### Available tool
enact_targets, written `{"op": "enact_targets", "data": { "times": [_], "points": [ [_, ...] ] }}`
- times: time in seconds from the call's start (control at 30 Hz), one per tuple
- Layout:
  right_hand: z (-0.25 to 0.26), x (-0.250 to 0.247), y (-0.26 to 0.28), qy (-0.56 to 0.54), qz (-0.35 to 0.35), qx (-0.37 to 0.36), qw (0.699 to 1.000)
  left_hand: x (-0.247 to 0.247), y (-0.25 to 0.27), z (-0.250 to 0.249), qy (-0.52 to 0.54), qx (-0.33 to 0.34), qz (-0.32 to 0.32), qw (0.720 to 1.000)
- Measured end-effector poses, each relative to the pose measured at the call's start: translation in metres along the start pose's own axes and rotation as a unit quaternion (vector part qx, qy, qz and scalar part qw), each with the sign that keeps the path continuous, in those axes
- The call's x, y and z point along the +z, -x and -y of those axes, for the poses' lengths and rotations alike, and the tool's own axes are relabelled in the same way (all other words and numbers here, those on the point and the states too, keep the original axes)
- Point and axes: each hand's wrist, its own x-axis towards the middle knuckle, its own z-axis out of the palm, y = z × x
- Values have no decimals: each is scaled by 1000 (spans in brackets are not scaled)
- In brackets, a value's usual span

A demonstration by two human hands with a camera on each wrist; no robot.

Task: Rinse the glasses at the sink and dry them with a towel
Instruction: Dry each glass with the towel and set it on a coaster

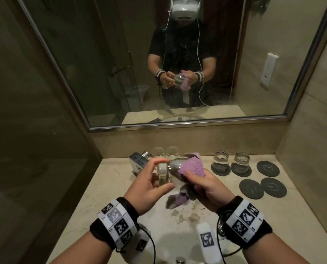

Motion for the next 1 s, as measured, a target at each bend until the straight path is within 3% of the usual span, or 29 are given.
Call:
{"op": "enact_targets", "data": {
  "times": [0.07, 0.17, 0.33, 0.4, 0.5, 0.6, 0.67, 0.8, 0.9, 0.93, 1.0],
  "points": [
    [-3, -2, 1, -68, 2, -16, 998, -3, 0, -1, -57, 66, 6, 996],
    [-7, -10, 2, -29, 7, 0, 1000, -10, -3, -3, -126, 152, 14, 980],
    [6, -11, 1, 83, 30, 14, 996, -7, 2, 0, -137, 183, -3, 973],
    [4, -10, 0, 112, 19, 4, 993, -2, 4, 6, -121, 166, -28, 978],
    [-6, -9, -3, 69, -6, -19, 997, 5, 7, 6, -48, 84, -57, 994],
    [-10, -9, -1, 70, -4, -15, 997, 4, 7, -4, 68, -7, -28, 997],
    [-2, -7, 1, 138, 20, -12, 990, 0, 5, -8, 93, -54, -26, 994],
    [17, -7, 4, 352, 35, 35, 935, -7, -1, -8, 209, -141, -60, 966],
    [34, 2, 9, 409, 64, 62, 908, -10, -2, -7, 280, -173, -78, 941],
    [41, 6, 11, 442, 78, 74, 890, -10, -2, -7, 295, -179, -77, 935],
    [49, 9, 10, 559, 114, 71, 818, -11, -1, -6, 307, -186, -72, 931]
  ]
}}
